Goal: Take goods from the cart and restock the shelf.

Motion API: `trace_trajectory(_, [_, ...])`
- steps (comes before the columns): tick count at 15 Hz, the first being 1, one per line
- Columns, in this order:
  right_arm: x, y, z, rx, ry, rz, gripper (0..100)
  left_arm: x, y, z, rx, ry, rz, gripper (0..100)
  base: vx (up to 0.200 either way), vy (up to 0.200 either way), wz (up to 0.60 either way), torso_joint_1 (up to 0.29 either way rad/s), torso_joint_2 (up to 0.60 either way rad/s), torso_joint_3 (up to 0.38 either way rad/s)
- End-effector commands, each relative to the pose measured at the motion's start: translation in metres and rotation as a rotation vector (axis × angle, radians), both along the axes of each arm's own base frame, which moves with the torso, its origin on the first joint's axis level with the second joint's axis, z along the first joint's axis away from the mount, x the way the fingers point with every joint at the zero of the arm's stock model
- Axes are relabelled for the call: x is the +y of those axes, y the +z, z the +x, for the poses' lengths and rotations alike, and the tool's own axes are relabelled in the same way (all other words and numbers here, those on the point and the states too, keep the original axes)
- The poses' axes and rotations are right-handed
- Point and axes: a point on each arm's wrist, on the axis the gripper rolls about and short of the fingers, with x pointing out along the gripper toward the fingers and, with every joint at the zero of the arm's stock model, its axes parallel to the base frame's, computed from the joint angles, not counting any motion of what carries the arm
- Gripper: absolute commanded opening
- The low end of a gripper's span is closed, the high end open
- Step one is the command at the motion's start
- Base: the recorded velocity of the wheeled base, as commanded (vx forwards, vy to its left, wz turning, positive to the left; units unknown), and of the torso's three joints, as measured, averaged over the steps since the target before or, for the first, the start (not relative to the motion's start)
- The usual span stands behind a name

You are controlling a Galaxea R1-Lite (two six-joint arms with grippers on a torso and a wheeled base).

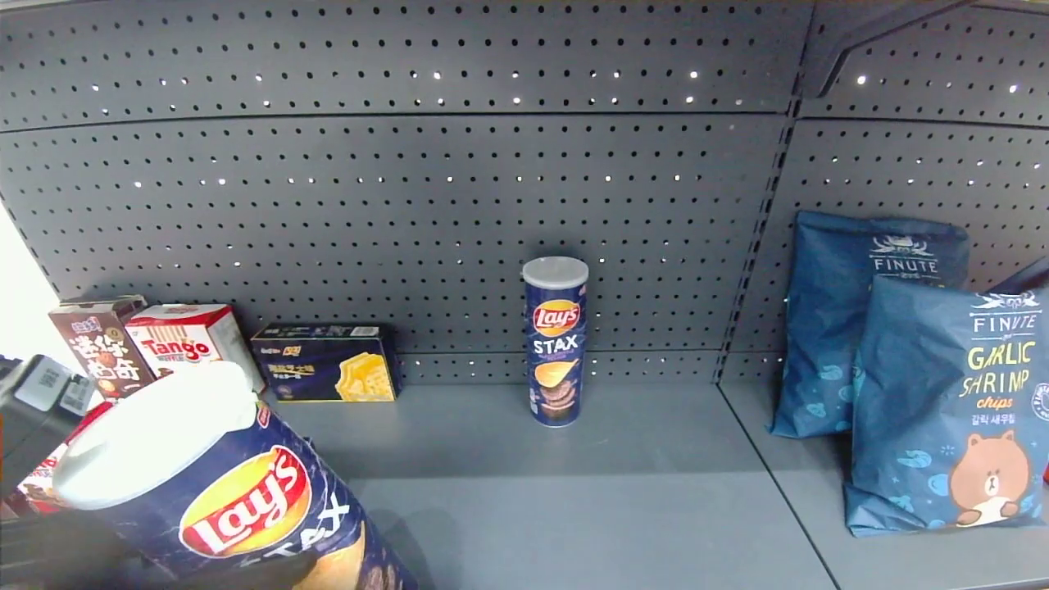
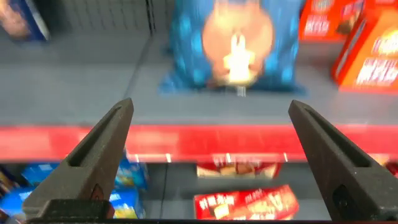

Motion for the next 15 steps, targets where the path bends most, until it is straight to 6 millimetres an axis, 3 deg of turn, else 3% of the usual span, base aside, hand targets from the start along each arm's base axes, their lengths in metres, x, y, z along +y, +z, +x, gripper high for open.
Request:
trace_trajectory(1, [0.004, 0.143, 0.044, -0.007, 0.187, 0.032, 100, -0.007, 0.000, 0.006, 0.018, -0.035, 0.010, 0, 0.000, 0.000, 0.00, 0.000, 0.00, 0.000])
trace_trajectory(2, [0.004, 0.143, 0.044, -0.007, 0.187, 0.032, 100, -0.007, 0.000, 0.006, 0.018, -0.035, 0.010, 0, 0.000, 0.000, 0.00, 0.000, 0.00, 0.000])
trace_trajectory(3, [0.008, 0.115, 0.055, 0.117, 0.319, -0.135, 100, -0.010, -0.006, 0.005, 0.038, -0.036, 0.032, 0, 0.000, 0.000, 0.00, 0.000, 0.00, 0.000])
trace_trajectory(4, [0.011, 0.097, 0.060, 0.181, 0.380, -0.184, 100, -0.010, -0.007, 0.005, 0.039, -0.028, 0.038, 0, 0.000, 0.000, 0.00, 0.000, 0.00, 0.000])
trace_trajectory(5, [0.014, 0.091, 0.066, 0.228, 0.434, -0.190, 100, -0.009, -0.012, 0.003, 0.054, -0.026, 0.044, 0, 0.000, 0.000, 0.00, 0.000, 0.00, 0.000])
trace_trajectory(7, [0.020, 0.097, 0.078, 0.259, 0.478, -0.182, 100, -0.007, -0.021, -0.001, 0.075, -0.026, 0.053, 0, 0.000, 0.000, 0.00, 0.000, 0.00, 0.000])
trace_trajectory(10, [0.042, 0.121, 0.114, 0.308, 0.594, -0.201, 100, -0.004, -0.025, -0.007, 0.083, -0.028, 0.048, 0, 0.000, 0.000, 0.00, 0.000, 0.00, 0.000])
trace_trajectory(12, [0.069, 0.131, 0.157, 0.385, 0.654, -0.216, 100, -0.006, -0.018, -0.005, 0.057, -0.035, 0.037, 0, 0.000, 0.000, 0.00, 0.000, 0.00, 0.000])
trace_trajectory(15, [0.098, 0.133, 0.191, 0.393, 0.661, -0.242, 100, -0.007, -0.019, -0.007, 0.059, -0.047, 0.038, 0, 0.000, 0.000, 0.00, 0.000, 0.00, 0.000])
